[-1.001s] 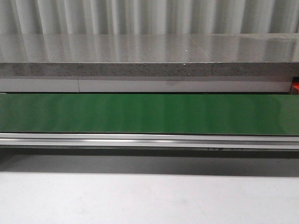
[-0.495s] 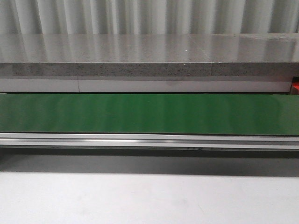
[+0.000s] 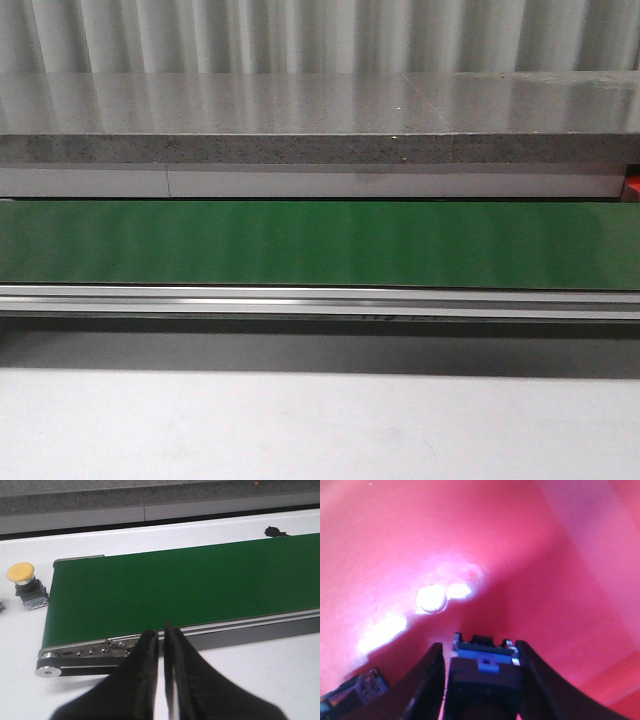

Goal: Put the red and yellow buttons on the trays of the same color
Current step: 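Move the red button into the red tray and release it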

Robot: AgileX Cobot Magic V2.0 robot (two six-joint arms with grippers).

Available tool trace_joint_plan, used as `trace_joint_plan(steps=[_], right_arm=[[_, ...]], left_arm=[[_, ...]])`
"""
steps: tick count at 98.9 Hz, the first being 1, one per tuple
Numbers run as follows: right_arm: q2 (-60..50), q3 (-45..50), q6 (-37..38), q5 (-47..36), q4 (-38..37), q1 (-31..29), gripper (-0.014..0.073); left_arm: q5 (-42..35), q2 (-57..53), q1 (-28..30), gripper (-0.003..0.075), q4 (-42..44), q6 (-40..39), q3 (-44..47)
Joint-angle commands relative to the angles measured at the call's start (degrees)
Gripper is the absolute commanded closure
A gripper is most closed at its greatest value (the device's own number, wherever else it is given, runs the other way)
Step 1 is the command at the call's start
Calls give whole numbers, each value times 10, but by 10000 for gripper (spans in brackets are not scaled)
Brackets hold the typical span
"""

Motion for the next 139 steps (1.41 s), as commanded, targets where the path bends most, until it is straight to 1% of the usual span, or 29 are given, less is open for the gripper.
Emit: trace_joint_plan(steps=[1,11,18,46,64,69,71,76,77,78,81,86,88,92,97,101,104,107,108,109,111,114,116,120,121,130,139], right_arm=[[-36,-21,-4,-16,2,-3,365],[-34,-21,-4,-16,3,-3,142],[-34,-21,-4,-18,3,-3,71],[-37,-22,-4,-24,3,-5,66],[-36,-22,-11,-21,-15,-6,66],[-36,-22,-15,-23,-15,-6,90],[-36,-22,-17,-24,-15,-6,118],[-36,-22,-19,-24,-15,-6,237],[-36,-22,-19,-24,-15,-6,280],[-36,-22,-19,-24,-15,-6,302],[-36,-22,-19,-24,-15,-6,407],[-36,-22,-18,-25,-15,-6,512],[-36,-22,-18,-25,-15,-6,531],[-36,-22,-18,-26,-15,-6,531],[-36,-22,-18,-25,-15,-6,495],[-36,-22,-18,-25,-15,-6,426],[-36,-22,-18,-25,-15,-6,361],[-36,-22,-18,-25,-15,-6,261],[-36,-22,-18,-25,-15,-6,239],[-36,-22,-18,-25,-15,-6,196],[-36,-22,-18,-25,-15,-6,153],[-36,-22,-18,-25,-15,-6,53],[-36,-22,-18,-25,-15,-6,1],[-36,-22,-18,-24,-15,-6,-69],[-36,-22,-18,-24,-15,-6,-75],[-36,-22,-18,-25,-15,-6,-37],[-37,-22,-18,-28,-15,-6,-29]], left_arm=[[-42,2,-4,726,-8,-2,-15],[-42,2,-4,726,-8,-2,-15],[-42,2,-4,726,-8,-2,-15],[-42,2,-4,726,-8,-2,-15],[-42,2,-4,726,-8,-2,-15],[-42,2,-4,726,-8,-2,-15],[-42,2,-4,726,-8,-2,-15],[-42,2,-4,726,-8,-2,-15],[-42,2,-4,726,-8,-2,-15],[-42,2,-4,726,-8,-2,-15],[-42,2,-4,726,-8,-2,-15],[-42,2,-4,726,-8,-2,-15],[-42,2,-4,726,-8,-2,-15],[-42,2,-4,726,-8,-2,-15],[-42,2,-4,726,-8,-2,-15],[-42,2,-4,726,-8,-2,-15],[-42,2,-4,726,-8,-2,-15],[-42,2,-4,726,-8,-2,-15],[-42,2,-4,726,-8,-2,-15],[-42,2,-4,726,-8,-2,-15],[-42,2,-4,726,-8,-2,-15],[-42,2,-4,726,-8,-2,-15],[-42,2,-4,726,-8,-2,-15],[-42,2,-4,726,-8,-2,-15],[-42,2,-4,726,-8,-2,-15],[-42,2,-4,726,-8,-2,-15],[-42,2,-4,726,-8,-2,-15]])
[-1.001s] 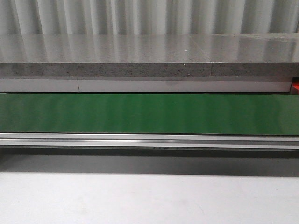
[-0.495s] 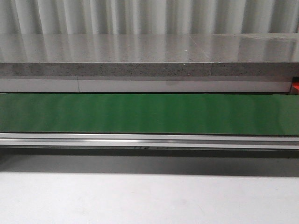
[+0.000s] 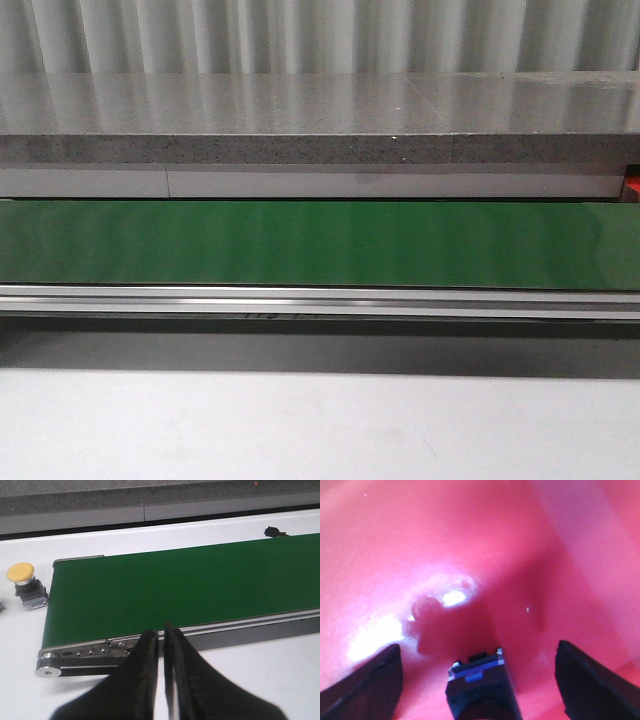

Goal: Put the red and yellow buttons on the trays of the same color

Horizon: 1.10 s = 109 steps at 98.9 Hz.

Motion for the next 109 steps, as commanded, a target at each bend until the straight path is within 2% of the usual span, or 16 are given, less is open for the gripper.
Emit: trace_joint_plan(steps=[1,46,51,58,70,84,89,109], right_arm=[[-41,-17,-6,-18,-7,-5,-29],[-150,-18,-24,-27,-23,-5,-15],[-169,-18,-33,-19,-23,0,25],[-195,-17,-38,-6,-23,11,131],[-235,-17,-46,28,-23,41,401],[-272,-4,-46,58,-23,86,622],[-285,7,-46,62,-23,104,669],[-334,79,-47,67,-23,171,662]], left_arm=[[-42,2,-4,726,-8,-2,-15],[-42,2,-4,726,-8,-2,-15],[-42,2,-4,726,-8,-2,-15],[-42,2,-4,726,-8,-2,-15],[-42,2,-4,726,-8,-2,-15],[-42,2,-4,726,-8,-2,-15],[-42,2,-4,726,-8,-2,-15],[-42,2,-4,726,-8,-2,-15]])
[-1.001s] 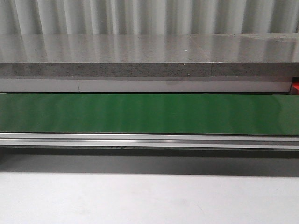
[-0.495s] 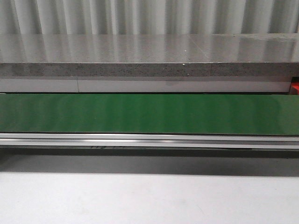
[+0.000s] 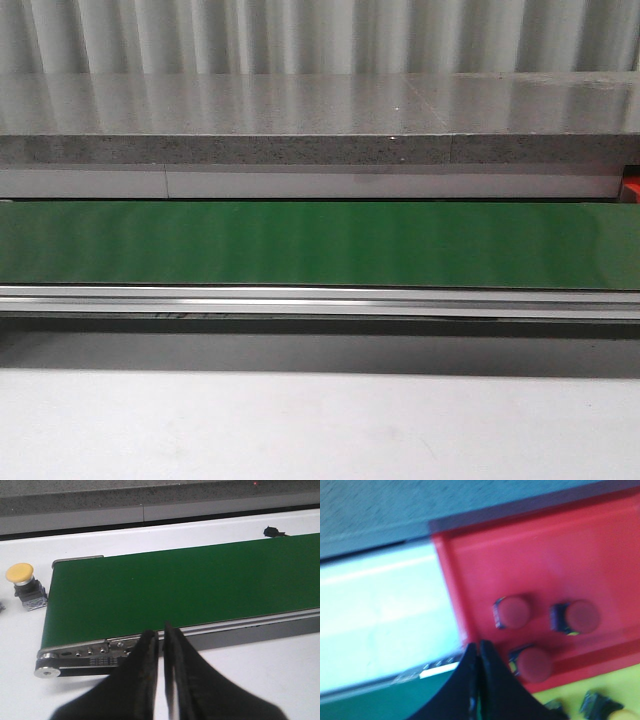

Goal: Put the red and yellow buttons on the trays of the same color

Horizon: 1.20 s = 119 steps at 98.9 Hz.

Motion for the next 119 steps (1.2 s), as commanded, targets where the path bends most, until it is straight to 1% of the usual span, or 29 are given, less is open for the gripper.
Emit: trace_joint_plan(steps=[1,11,32,53,80,83,84,88,119], right_arm=[[-55,19,-7,-16,-4,21,662],[-91,69,-11,-29,-4,57,662],[-192,190,-14,-99,-4,129,662],[-297,313,-21,-138,-4,183,662],[-439,449,-22,-155,-4,211,662],[-460,463,-22,-155,-3,213,662],[-494,491,-22,-159,-3,217,662],[-508,502,-22,-162,-3,217,662],[-728,662,-22,-250,-3,217,662]], left_arm=[[-42,2,-4,726,-8,-2,-15],[-42,2,-4,726,-8,-2,-15],[-42,2,-4,726,-8,-2,-15],[-42,2,-4,726,-8,-2,-15],[-42,2,-4,726,-8,-2,-15],[-42,2,-4,726,-8,-2,-15],[-45,2,-4,726,-8,-2,-15],[-50,2,-4,726,-8,-2,-15],[-71,2,-4,726,-8,-2,-15]])
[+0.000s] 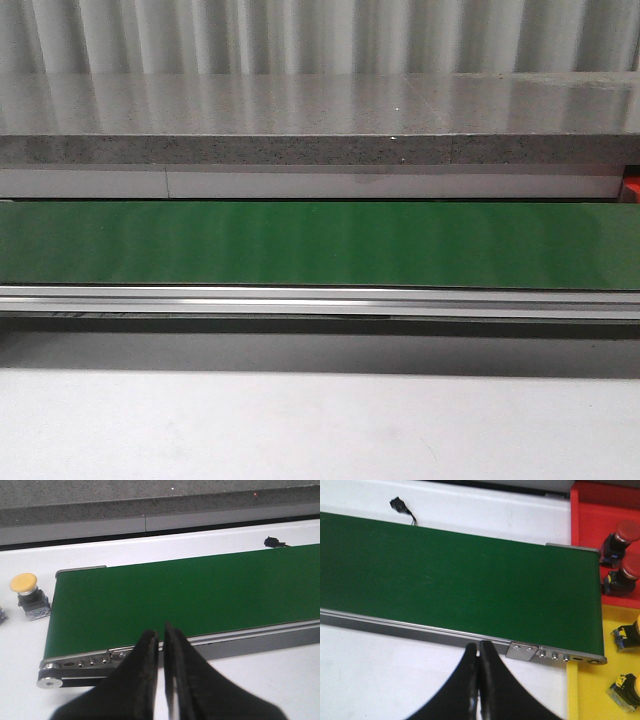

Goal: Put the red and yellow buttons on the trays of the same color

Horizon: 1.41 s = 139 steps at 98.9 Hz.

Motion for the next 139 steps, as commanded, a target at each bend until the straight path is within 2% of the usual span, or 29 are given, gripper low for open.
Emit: trace_joint_plan(steps=[1,22,39,57,71,76,83,98,105,109,120,139], right_arm=[[-56,21,-6,-65,-3,1,662],[-177,93,-6,-87,-3,1,662],[-203,117,-6,-88,-3,1,662],[-202,126,-6,-89,-3,1,662],[-202,126,-6,-90,-3,1,662],[-202,126,-6,-90,-3,1,662],[-202,126,-6,-90,-3,1,662],[-202,126,-6,-90,-3,1,662],[-202,126,-6,-90,-3,1,662],[-202,126,-6,-90,-3,1,662],[-202,126,-6,-90,-3,1,662],[-202,126,-6,-89,-3,1,662]], left_arm=[[-50,2,-4,726,-8,-2,-15],[-64,3,-4,726,-8,-2,-15],[-80,7,-3,726,4,-3,-21],[-44,80,22,725,19,-17,-99],[2,172,69,720,19,-40,-177],[22,208,88,692,19,-40,-202],[45,258,116,610,19,-38,-234],[62,360,167,321,19,-37,-283],[61,406,187,237,19,-37,-303],[61,433,199,220,19,-37,-314],[75,504,225,233,19,-37,-355],[162,617,270,236,19,-61,-456]])
